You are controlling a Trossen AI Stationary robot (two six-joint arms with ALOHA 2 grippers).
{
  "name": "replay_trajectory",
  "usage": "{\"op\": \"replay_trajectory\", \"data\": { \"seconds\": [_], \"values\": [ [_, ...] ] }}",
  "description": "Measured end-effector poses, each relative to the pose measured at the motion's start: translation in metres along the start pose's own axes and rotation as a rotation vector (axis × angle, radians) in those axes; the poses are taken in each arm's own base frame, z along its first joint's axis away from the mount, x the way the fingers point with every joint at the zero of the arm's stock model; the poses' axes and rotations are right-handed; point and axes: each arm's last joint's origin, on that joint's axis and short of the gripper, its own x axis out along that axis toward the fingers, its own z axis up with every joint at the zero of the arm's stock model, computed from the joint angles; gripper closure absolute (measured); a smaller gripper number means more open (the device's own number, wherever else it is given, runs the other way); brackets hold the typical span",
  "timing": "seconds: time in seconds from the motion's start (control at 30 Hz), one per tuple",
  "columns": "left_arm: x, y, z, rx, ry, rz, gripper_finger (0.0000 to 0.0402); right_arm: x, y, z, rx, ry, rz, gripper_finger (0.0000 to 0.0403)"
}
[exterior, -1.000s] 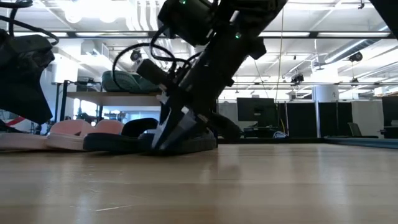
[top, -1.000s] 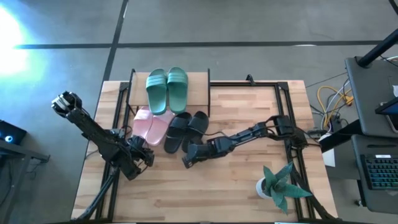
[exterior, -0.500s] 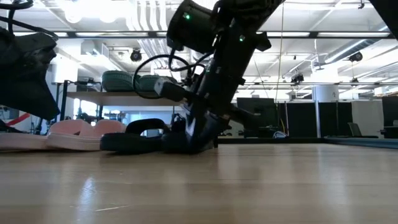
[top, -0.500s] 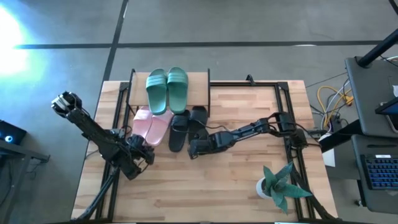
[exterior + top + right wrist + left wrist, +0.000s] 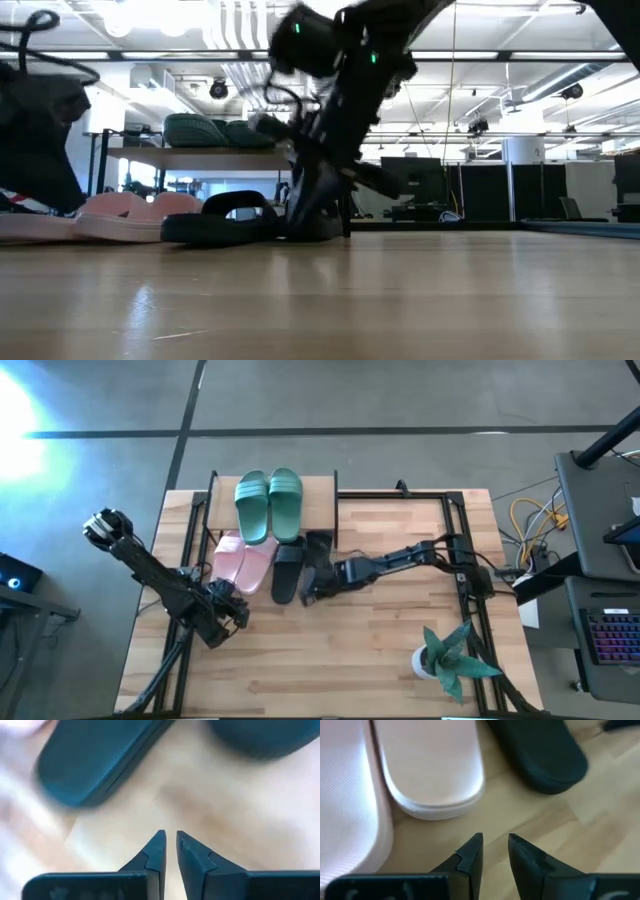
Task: Pick and place slides into the shelf
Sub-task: Adjust the slides under the shelf
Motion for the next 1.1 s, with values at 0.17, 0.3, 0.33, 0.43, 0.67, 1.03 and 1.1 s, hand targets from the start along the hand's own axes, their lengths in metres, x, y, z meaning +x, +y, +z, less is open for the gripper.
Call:
{"op": "replay_trajectory", "data": {
  "seconds": [0.17, 0.3, 0.33, 0.43, 0.67, 1.03, 1.1],
  "values": [
    [0.016, 0.015, -0.007, -0.04, -0.015, 0.024, 0.0324, -0.01, 0.02, -0.013, -0.039, 0.007, 0.064, 0.0364],
    [0.029, 0.026, -0.008, -0.083, -0.042, 0.018, 0.0324, -0.014, 0.029, -0.017, -0.046, -0.001, 0.092, 0.0364],
    [0.03, 0.027, -0.008, -0.094, -0.058, 0.01, 0.0324, -0.015, 0.031, -0.018, -0.048, -0.004, 0.103, 0.0364],
    [0.036, 0.032, -0.006, -0.119, -0.111, 0.001, 0.0324, -0.017, 0.039, -0.021, -0.047, -0.016, 0.16, 0.0364],
    [0.041, 0.034, 0.001, -0.145, -0.25, -0.023, 0.0324, -0.02, 0.054, -0.021, -0.028, -0.066, 0.302, 0.0364],
    [0.031, -0.008, -0.001, 0.136, -0.06, -0.37, 0.0324, 0.015, 0.06, -0.033, 0.045, -0.003, 0.42, 0.0364],
    [0.029, -0.012, -0.001, 0.151, -0.013, -0.395, 0.0324, 0.023, 0.061, -0.033, 0.062, -0.006, 0.434, 0.0364]
  ]
}}
